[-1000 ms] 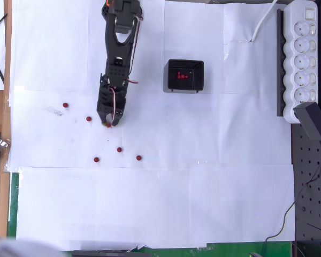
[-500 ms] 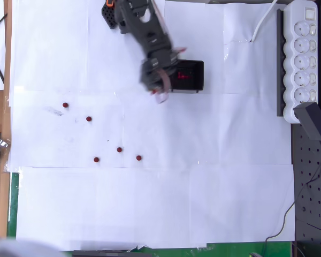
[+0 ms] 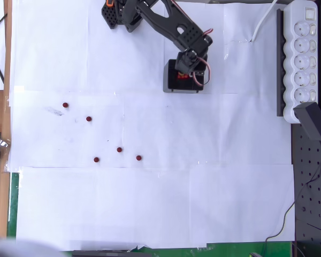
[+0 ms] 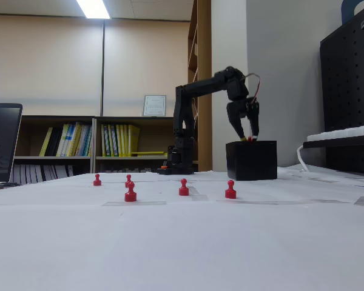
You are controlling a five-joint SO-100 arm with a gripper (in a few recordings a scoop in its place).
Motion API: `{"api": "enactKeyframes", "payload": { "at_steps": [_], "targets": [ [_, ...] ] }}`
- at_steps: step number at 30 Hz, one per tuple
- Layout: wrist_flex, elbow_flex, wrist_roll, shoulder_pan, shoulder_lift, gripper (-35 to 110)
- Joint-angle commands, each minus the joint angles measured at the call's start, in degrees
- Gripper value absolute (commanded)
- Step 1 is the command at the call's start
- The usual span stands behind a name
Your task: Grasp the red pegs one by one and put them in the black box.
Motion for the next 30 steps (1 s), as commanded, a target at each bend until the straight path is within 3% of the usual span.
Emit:
{"api": "enactKeyframes", "payload": {
  "at_steps": [1, 5, 12, 20, 23, 30],
  "targets": [
    [-2.8, -0.6, 0.2, -0.4, -0.4, 8],
    [-2.1, 0.4, 1.0, 0.5, -0.6, 16],
    [2.9, 6.4, 1.3, 4.2, -8.2, 18],
    [8.2, 14.4, 7.8, 16.0, -24.3, 18],
    [2.0, 1.2, 16.3, 25.2, -28.7, 18],
    [-29.1, -35.2, 38.8, 46.1, -30.6, 18]
  ]
}}
